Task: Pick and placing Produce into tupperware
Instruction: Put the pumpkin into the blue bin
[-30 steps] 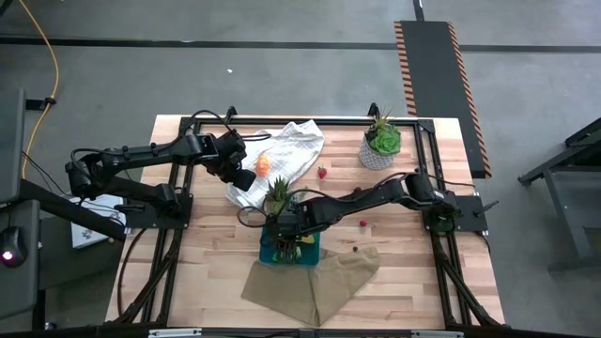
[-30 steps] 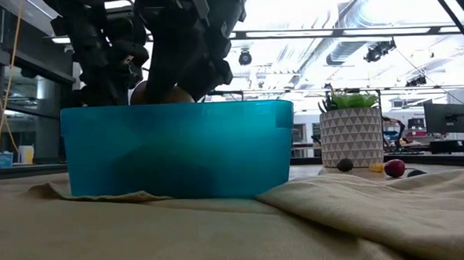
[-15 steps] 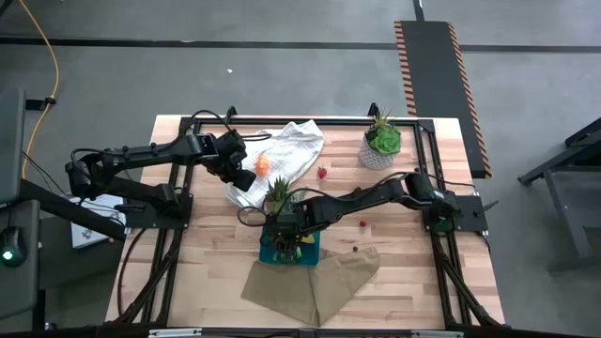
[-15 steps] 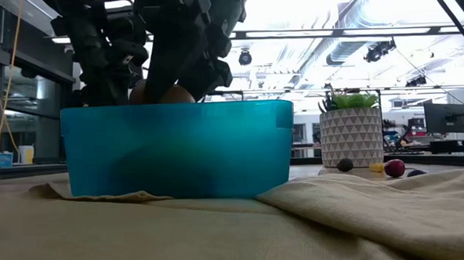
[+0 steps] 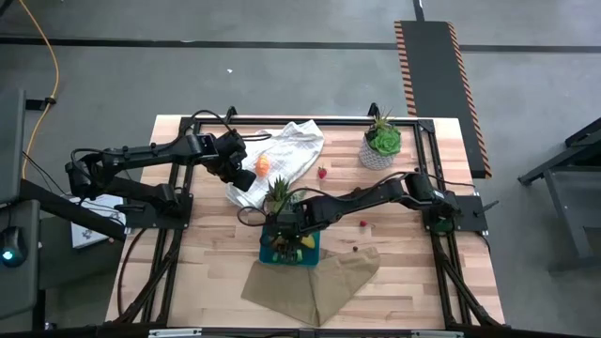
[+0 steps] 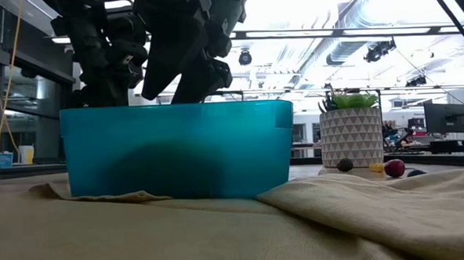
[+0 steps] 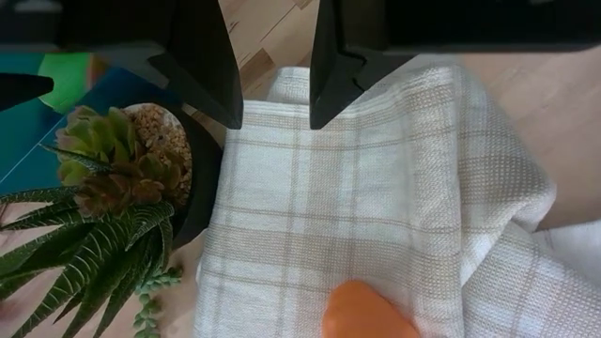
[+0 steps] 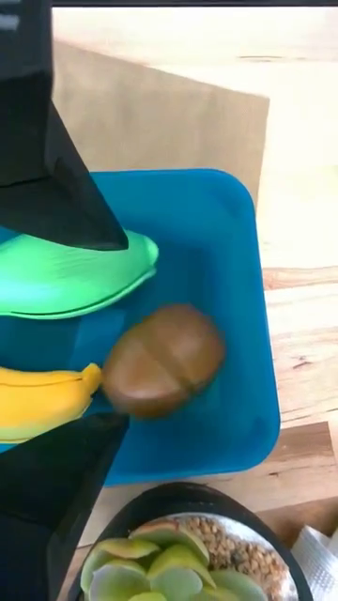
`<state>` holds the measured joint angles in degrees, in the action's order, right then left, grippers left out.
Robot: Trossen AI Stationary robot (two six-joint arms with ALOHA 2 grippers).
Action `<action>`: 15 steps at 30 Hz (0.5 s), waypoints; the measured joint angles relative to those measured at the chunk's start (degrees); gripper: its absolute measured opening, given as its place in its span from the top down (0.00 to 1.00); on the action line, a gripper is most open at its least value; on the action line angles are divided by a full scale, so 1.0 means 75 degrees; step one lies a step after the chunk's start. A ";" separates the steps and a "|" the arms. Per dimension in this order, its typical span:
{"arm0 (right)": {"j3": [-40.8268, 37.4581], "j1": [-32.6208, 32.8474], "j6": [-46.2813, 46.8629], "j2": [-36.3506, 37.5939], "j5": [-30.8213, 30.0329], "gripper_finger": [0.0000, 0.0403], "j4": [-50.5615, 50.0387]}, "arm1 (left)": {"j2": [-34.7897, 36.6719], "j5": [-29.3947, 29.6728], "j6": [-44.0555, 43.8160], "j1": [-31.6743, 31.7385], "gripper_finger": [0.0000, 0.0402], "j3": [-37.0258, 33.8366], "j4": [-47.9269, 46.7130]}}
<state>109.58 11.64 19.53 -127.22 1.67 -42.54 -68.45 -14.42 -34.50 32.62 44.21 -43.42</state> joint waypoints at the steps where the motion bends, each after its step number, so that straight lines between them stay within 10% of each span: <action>1: 0.0000 -0.0003 0.0001 0.0000 -0.0001 0.29 0.0000 | 0.0000 -0.0004 -0.0003 -0.0001 0.71 0.0000 0.0000; 15: 0.0000 -0.0064 0.0428 0.0432 -0.0019 0.29 -0.0301 | 0.0000 -0.0020 0.0060 0.0000 0.71 0.0000 -0.0006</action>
<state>109.58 11.16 22.74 -123.98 1.53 -44.80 -68.45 -14.57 -34.05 32.62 44.21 -43.46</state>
